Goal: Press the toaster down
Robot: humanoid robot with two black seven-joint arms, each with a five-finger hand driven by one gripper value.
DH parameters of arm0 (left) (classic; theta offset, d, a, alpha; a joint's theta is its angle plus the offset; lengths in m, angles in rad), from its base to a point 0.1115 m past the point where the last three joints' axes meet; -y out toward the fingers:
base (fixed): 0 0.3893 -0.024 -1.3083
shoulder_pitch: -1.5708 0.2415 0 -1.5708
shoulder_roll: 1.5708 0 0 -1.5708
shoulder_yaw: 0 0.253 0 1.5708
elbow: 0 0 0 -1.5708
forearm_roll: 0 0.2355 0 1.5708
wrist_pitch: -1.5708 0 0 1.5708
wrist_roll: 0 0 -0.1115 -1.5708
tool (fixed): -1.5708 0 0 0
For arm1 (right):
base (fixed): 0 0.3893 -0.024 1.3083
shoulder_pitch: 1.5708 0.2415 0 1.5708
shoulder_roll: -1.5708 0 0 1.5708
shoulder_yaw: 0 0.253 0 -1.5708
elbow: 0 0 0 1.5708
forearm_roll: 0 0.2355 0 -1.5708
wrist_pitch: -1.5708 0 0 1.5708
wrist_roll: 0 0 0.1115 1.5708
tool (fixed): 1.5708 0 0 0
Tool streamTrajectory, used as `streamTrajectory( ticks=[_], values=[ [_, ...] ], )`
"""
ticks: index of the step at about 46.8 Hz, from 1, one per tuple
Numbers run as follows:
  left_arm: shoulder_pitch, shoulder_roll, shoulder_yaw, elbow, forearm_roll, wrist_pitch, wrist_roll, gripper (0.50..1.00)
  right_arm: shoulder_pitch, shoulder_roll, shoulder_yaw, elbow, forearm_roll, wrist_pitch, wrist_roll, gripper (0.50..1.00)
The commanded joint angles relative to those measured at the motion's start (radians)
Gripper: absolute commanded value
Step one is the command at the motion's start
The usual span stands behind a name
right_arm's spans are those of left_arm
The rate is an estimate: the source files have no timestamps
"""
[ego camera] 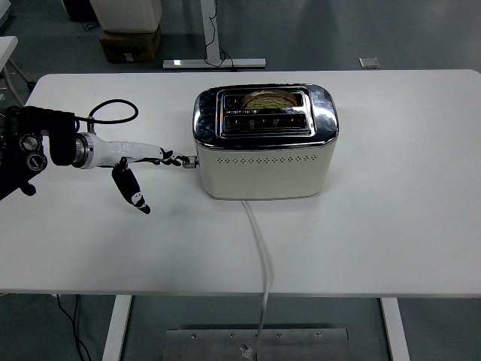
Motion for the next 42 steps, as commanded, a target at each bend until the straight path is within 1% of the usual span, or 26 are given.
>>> streamTrajectory(
  ticks=[1, 42],
  values=[
    [0.007, 0.001, 0.000, 0.000, 0.000, 0.000, 0.000, 1.000, 0.000, 0.000, 0.000, 0.000, 0.000, 0.000, 0.000, 1.000],
    [0.018, 0.006, 0.000, 0.000, -0.002, 0.000, 0.000, 1.000, 0.000, 0.000, 0.000, 0.000, 0.000, 0.000, 0.000, 1.000]
  ],
)
